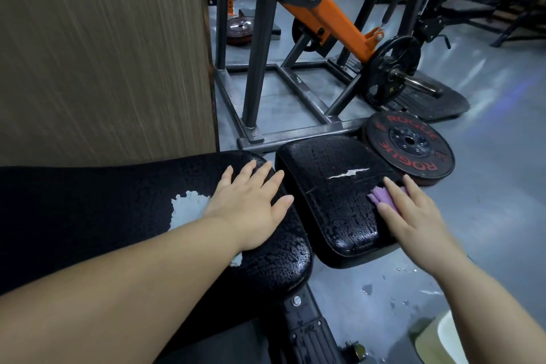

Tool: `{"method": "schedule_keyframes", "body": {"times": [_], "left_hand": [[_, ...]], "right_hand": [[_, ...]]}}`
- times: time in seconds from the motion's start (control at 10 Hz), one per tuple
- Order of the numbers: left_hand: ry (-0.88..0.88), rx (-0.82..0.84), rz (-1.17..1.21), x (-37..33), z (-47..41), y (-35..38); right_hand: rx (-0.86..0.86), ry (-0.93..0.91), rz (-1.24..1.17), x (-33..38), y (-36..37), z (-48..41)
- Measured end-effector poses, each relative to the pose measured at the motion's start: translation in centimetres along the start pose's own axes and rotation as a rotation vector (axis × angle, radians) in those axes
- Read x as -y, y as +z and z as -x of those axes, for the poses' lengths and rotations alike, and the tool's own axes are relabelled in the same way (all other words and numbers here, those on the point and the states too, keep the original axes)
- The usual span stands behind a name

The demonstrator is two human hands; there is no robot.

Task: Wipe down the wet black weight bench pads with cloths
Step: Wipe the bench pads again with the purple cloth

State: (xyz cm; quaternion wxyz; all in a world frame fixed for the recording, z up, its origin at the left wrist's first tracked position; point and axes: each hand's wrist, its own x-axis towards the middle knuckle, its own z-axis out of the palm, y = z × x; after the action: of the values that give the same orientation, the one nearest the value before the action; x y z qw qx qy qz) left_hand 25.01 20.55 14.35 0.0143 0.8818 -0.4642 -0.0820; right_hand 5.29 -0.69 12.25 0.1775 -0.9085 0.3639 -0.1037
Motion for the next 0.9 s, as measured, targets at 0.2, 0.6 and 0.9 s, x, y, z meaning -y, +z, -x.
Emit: {"method": "schedule_keyframes", "body": {"times": [0.2, 0.6, 0.9], "left_hand": [[-0.001, 0.001, -0.014, 0.0, 0.0, 0.1], [-0.003, 0.001, -0.017, 0.0, 0.0, 0.0], [0.007, -0.002, 0.013, 0.0, 0.0, 0.0]], "right_hand": [[0.159, 0.139, 0.092, 1.2, -0.8, -7.7], [0.159, 0.183, 0.129, 3.7, -1.4, -9.0], [-0.005, -0.005, 0.144, 1.5, 0.2, 4.3]]}}
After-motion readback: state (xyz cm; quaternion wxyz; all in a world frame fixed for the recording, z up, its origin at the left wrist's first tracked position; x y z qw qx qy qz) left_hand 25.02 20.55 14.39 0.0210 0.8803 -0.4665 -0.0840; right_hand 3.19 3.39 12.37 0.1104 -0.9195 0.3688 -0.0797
